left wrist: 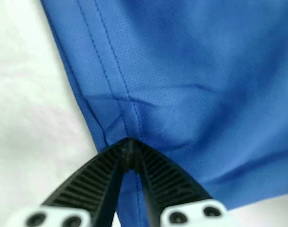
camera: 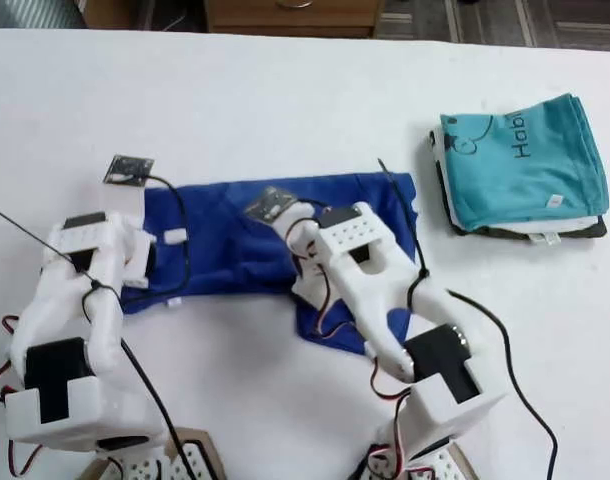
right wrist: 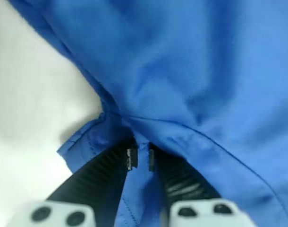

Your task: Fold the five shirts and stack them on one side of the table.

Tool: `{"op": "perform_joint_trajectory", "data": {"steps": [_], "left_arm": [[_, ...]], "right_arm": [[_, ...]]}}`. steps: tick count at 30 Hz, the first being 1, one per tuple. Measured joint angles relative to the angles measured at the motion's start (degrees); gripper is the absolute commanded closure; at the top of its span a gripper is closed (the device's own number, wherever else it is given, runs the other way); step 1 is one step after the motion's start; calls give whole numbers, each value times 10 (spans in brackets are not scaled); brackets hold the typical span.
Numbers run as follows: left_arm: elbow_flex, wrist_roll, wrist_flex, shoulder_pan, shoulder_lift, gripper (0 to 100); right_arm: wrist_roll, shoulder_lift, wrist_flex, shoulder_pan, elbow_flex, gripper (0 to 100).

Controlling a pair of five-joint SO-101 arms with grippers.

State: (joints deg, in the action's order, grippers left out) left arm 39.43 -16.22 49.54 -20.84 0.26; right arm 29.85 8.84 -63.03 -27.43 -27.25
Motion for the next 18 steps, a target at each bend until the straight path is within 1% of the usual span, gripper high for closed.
{"op": "perform_joint_trajectory", "data": {"steps": [7, 14, 18], "left_arm": [[0, 0, 0, 0, 0, 973], [0, 0, -1, 0, 0, 973], [0, 0, -2, 0, 0, 973]], "right_arm": [[1, -18, -11, 2, 1, 978], [1, -142, -63, 3, 1, 978], [1, -184, -100, 3, 1, 978]]}}
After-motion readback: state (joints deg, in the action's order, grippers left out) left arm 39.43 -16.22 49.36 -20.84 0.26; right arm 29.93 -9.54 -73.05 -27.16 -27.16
